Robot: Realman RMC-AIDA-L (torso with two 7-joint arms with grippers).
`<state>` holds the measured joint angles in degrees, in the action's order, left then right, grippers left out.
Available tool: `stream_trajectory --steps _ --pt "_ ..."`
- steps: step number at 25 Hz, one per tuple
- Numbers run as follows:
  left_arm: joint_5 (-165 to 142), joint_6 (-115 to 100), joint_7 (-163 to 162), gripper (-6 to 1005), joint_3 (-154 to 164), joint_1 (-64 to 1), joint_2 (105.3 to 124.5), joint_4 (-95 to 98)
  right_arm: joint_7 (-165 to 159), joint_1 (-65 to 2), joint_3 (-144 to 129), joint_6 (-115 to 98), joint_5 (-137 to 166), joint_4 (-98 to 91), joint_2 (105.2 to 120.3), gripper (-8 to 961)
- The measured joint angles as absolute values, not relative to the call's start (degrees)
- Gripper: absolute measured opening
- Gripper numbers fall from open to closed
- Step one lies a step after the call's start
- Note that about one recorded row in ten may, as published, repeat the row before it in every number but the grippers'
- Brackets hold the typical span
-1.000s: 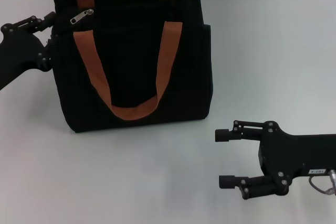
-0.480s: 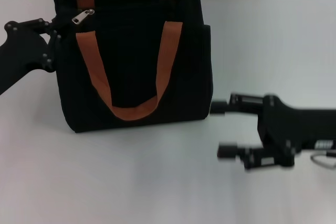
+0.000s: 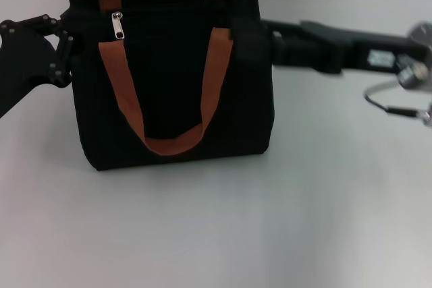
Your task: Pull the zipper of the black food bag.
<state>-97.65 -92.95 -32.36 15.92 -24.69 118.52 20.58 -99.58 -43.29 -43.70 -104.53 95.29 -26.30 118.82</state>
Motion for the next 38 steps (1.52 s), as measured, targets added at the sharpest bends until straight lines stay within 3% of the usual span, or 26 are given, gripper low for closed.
stream_trajectory --steps 10,19,24,27,32,38 --pt "-97.6 -93.5 -33.0 23 15.9 -25.2 118.39 20.6 -114.7 -51.3 -50.1 -92.4 95.8 -28.9 117.52 809" --pt "-97.0 -94.2 -34.5 23 16.0 -25.4 118.33 20.6 -121.3 -54.6 -56.3 -86.3 96.5 -30.6 116.93 810" --pt "-96.9 -95.5 -34.5 23 16.0 -25.5 118.41 20.3 -123.4 -56.5 -56.8 -83.7 99.2 -30.4 117.39 761" --pt "-96.9 -96.0 -34.6 23 15.9 -25.5 118.42 20.2 -124.6 -57.7 -57.8 -81.8 100.1 -30.2 117.53 598" --pt "-96.9 -96.4 -34.6 23 16.1 -25.9 118.46 20.0 -125.8 -59.5 -60.8 -78.8 100.2 -30.1 118.0 500" --pt "-96.9 -96.7 -34.8 23 16.0 -26.4 118.48 19.3 -127.4 -60.9 -63.8 -75.1 100.4 -30.1 118.33 494"
